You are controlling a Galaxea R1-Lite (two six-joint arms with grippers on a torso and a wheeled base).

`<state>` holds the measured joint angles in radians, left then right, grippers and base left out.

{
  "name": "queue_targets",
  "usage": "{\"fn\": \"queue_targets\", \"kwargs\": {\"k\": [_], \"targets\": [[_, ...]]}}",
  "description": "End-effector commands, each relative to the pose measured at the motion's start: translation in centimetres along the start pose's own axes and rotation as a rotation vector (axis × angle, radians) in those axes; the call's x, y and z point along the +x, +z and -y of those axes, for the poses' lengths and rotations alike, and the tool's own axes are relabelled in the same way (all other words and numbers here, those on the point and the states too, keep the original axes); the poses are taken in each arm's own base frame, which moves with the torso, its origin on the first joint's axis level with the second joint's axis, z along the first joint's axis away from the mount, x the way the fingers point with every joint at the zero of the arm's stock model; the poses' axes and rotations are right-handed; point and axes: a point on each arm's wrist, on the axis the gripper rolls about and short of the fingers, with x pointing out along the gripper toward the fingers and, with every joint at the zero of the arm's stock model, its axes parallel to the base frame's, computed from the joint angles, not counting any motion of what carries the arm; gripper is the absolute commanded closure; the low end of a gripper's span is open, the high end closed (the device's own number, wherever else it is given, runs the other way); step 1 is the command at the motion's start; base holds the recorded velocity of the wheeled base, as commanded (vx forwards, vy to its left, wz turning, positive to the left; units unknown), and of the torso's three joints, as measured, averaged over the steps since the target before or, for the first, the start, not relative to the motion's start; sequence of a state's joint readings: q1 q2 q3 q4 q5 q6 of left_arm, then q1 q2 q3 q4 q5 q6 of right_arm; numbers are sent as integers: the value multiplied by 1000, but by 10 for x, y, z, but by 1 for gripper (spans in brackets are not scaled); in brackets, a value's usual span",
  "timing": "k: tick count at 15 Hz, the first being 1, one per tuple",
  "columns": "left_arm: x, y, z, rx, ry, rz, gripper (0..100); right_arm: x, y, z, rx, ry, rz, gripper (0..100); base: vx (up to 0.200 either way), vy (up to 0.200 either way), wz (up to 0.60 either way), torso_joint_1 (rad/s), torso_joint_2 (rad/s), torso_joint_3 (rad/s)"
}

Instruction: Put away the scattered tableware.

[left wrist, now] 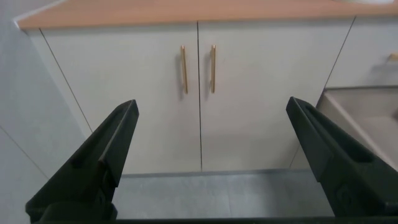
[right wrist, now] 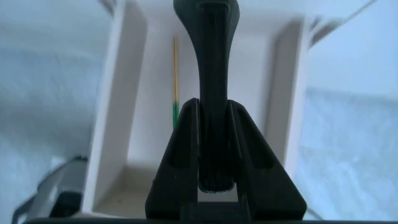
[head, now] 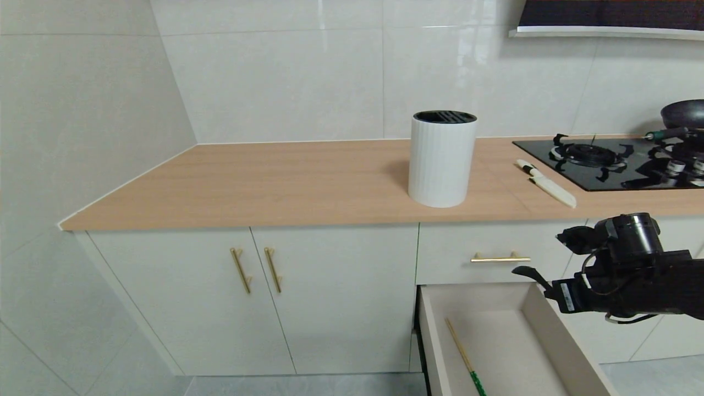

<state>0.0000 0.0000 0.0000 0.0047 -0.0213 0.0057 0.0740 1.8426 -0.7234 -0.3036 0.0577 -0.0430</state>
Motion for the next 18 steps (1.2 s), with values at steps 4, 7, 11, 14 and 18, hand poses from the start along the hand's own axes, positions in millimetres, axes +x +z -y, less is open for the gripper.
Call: {"fn": "queue_targets", "kwargs": {"k": [4,7,11,14,18], "targets": [[0,0,0,0,0,0,0,23,-11,0,1,4,-49,100,0,0,0,-170,481,314],[0,0,0,0,0,0,0,27,-14,1,1,4,-65,100,0,0,0,-147,458,320],[0,0,0,0,1,0,0,33,-17,1,3,5,-86,100,0,0,0,-110,454,345],[0,0,0,0,0,0,0,37,-17,1,2,3,-74,100,0,0,0,-61,440,367],[0,0,0,0,0,0,0,42,-23,0,-2,7,-91,100,0,0,0,1,79,60]]}}
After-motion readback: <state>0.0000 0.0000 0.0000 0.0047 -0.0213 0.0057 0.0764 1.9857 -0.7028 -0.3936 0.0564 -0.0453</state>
